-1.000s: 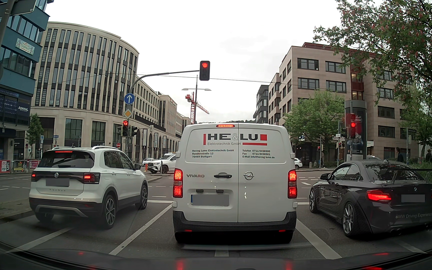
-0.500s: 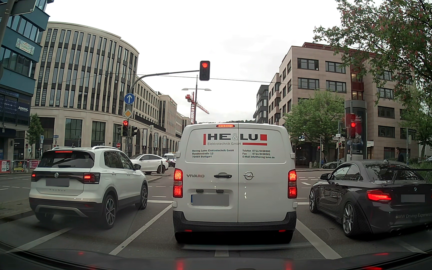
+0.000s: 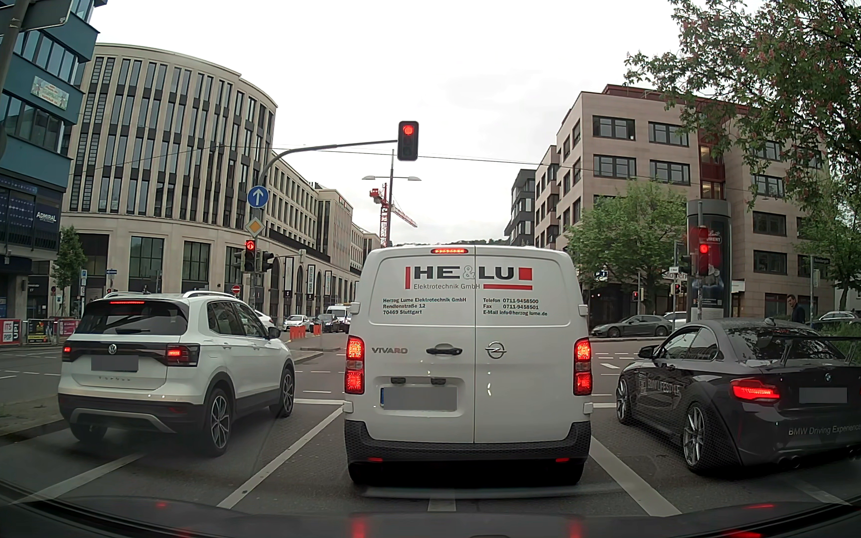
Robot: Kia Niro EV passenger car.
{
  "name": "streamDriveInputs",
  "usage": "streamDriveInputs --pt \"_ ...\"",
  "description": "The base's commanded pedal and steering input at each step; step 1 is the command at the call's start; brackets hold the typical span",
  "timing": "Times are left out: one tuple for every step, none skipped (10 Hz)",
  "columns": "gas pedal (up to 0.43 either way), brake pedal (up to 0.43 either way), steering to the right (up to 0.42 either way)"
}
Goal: Follow the waypoints while adhering to traffic rules and regulations
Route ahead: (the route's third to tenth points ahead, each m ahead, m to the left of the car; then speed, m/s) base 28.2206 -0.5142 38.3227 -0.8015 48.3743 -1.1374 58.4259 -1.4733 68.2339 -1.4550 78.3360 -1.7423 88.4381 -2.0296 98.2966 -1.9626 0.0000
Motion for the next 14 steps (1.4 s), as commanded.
streamDriveInputs --pt "0.000 0.280 -0.016" --pt "0.000 0.274 -0.016" --pt "0.000 0.274 -0.017" --pt "0.000 0.280 -0.016" --pt "0.000 0.280 -0.016" --pt "0.000 0.280 -0.016" --pt "0.000 0.280 -0.017" --pt "0.000 0.280 -0.017" --pt "0.000 0.280 -0.016" --pt "0.000 0.274 -0.016" --pt "0.000 0.274 -0.016" --pt "0.000 0.280 -0.016" --pt "0.000 0.280 -0.016" --pt "0.000 0.274 -0.017"
